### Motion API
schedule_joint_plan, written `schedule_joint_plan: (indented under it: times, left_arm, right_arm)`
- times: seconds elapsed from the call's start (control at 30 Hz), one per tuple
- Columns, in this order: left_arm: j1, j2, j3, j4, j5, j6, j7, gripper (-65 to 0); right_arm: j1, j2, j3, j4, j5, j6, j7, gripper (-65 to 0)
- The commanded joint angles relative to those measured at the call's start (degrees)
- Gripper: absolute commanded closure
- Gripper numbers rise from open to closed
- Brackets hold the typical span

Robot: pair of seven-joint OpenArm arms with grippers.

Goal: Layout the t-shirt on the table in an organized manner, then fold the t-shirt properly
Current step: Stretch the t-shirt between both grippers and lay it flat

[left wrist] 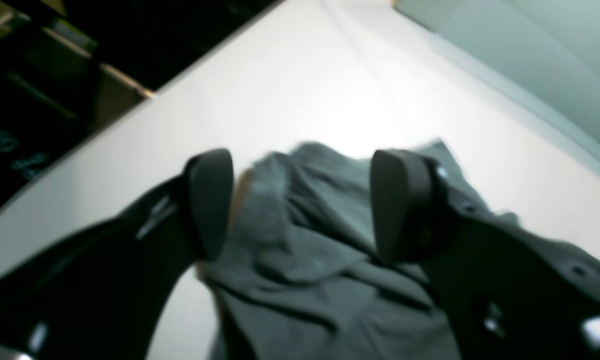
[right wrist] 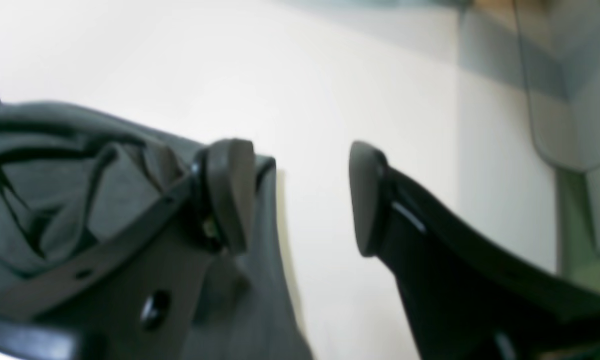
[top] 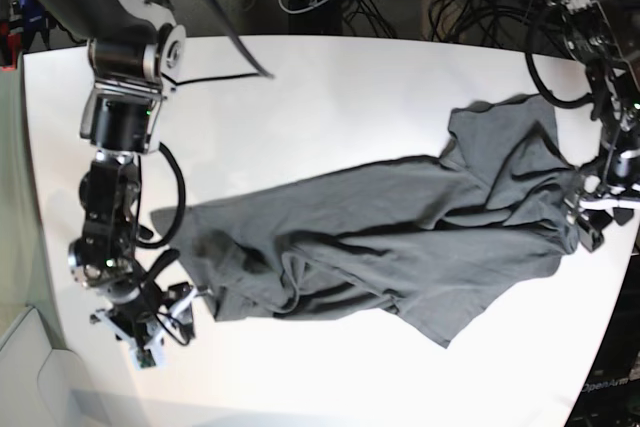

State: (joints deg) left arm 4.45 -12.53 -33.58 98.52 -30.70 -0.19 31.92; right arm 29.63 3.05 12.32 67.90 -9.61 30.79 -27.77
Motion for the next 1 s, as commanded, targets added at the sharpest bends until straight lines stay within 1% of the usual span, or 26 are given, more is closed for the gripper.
schedule_joint_plan:
  times: [0.0,0.13,0.2,0.27,0.33,0.43,0.5,0.53,0.57,0.63,0.7,0.77,0.8,0.83,0.87,0.9,0.97]
  left_arm:
    - [0.08,0.18,1.1,0.6,1.03,-0.3,-0.93,-41.6]
    - [0.69,3.17,5.67,-3.97,7.62,-0.39,-1.37,-41.6]
    - [0.17,4.4,6.81,-8.01,10.87,-0.39,-1.46,-41.6]
    - [-0.18,5.11,7.61,-11.53,12.72,-0.39,-1.55,-41.6]
    - [-1.33,4.93,8.66,-14.43,13.69,-0.39,-1.55,-41.6]
    - [-2.29,4.58,9.8,-18.04,13.6,-0.39,-1.55,-41.5]
    - [-2.38,4.49,10.15,-19.27,13.6,-0.39,-1.46,-41.5]
    - [-2.38,4.4,10.15,-19.62,13.6,-0.39,-1.46,-41.2]
    - [-2.38,4.4,10.15,-19.71,13.6,-0.39,-1.37,-39.4]
    - [-2.12,3.52,10.15,-19.71,13.6,-0.39,-1.02,-31.3]
    - [-2.03,2.73,10.15,-19.71,13.6,-0.47,-0.93,-20.1]
    - [-1.94,1.94,9.89,-19.71,13.6,-0.47,-0.93,-6.9]
    - [-1.85,1.24,10.07,-19.71,13.6,-0.47,-0.93,-1.0]
    - [-1.41,0.71,10.07,-19.71,13.6,-0.47,-0.93,0.0]
    - [-0.54,0.27,10.07,-19.71,13.6,-0.47,-0.93,-0.4]
    - [0.17,-0.08,10.07,-19.36,13.6,-0.47,-0.93,-2.2]
    - [1.13,-0.96,10.07,-19.18,13.6,-0.47,-0.93,-1.7]
  right_arm:
    - [0.13,0.07,-0.14,0.8,0.51,0.03,0.91,-31.3]
    - [-4.53,0.07,-0.32,0.8,0.51,0.03,1.18,-31.3]
    - [-6.37,-0.1,-0.32,0.54,0.51,0.03,3.29,-31.3]
    - [-8.04,-0.19,-0.32,0.54,0.51,0.03,6.54,-31.2]
    - [-8.92,-0.19,-0.32,0.37,0.51,0.03,9.0,-31.2]
    - [-8.75,0.07,-0.05,-3.06,0.51,0.03,10.41,-31.0]
    - [-7.87,0.34,-0.05,-6.84,0.51,0.03,11.02,-28.9]
    - [-7.25,1.04,-0.05,-9.04,0.42,0.03,11.64,-26.5]
    - [-6.81,1.65,-0.05,-11.85,0.42,0.03,12.34,-23.6]
    - [-5.32,2.18,-0.05,-17.66,0.42,0.03,14.27,-17.2]
    - [-4.53,2.36,-0.05,-21.35,0.42,0.03,15.51,-10.5]
    - [-4.62,3.24,-0.05,-22.67,0.42,0.03,15.51,-4.2]
    - [-4.97,3.15,-0.32,-22.49,0.42,0.03,15.51,-1.5]
    - [-5.76,3.15,-0.4,-22.4,0.33,0.03,15.42,0.0]
    - [-6.64,3.24,-0.4,-22.4,0.33,0.03,15.33,0.0]
    - [-7.43,3.5,-0.49,-21.88,0.33,0.03,14.89,0.0]
    - [-9.89,4.2,-0.49,-19.85,0.33,0.03,13.75,0.0]
